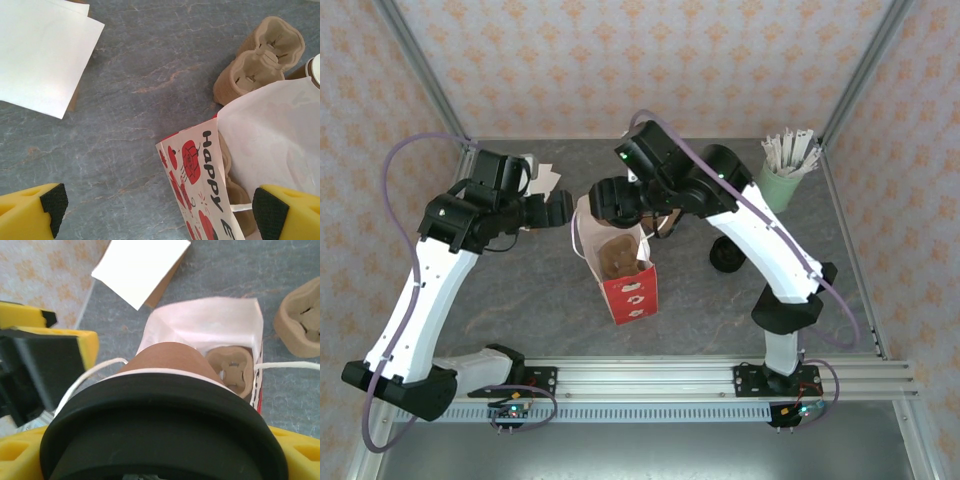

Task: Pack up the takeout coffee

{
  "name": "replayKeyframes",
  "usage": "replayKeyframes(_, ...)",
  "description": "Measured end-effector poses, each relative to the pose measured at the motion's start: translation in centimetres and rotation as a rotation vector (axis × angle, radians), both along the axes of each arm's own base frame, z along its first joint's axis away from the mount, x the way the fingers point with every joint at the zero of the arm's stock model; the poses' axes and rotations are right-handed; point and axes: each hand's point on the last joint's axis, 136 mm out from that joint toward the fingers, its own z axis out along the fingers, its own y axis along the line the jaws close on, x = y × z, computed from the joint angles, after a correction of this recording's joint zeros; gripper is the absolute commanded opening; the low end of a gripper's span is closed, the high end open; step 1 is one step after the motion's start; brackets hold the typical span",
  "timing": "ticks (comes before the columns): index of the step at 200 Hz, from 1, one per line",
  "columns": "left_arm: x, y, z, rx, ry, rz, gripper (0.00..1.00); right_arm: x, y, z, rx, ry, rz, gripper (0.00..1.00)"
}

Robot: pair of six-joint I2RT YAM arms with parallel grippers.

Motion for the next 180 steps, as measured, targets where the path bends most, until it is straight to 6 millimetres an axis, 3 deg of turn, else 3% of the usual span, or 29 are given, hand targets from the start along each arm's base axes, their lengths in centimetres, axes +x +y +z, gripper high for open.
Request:
replayKeyframes(57,-0.9,1.0,1.2,0.015,-0.052,0.028,0.98,-1.5,0.7,-4.6,-0.127,0.094,0.017,0.85)
replayKeyframes(102,-0.8,1.2,0.5,0.029,-0.037,0.035,1.0,-1.6,0.6,-7.3,-0.201,0.139,0.017,0.85)
replayKeyframes(145,1.3,1.6,-0.8,-0.031,0.004,0.075,1.0,-1.4,1.2,-9.8,-0.258,0.18,0.022,0.86)
replayKeyframes(180,2.9,1.3,-0.7,-0.134,0.002,0.066,1.0,-1.5,1.0,-11.3,-0.301,0.204,0.024,0.85)
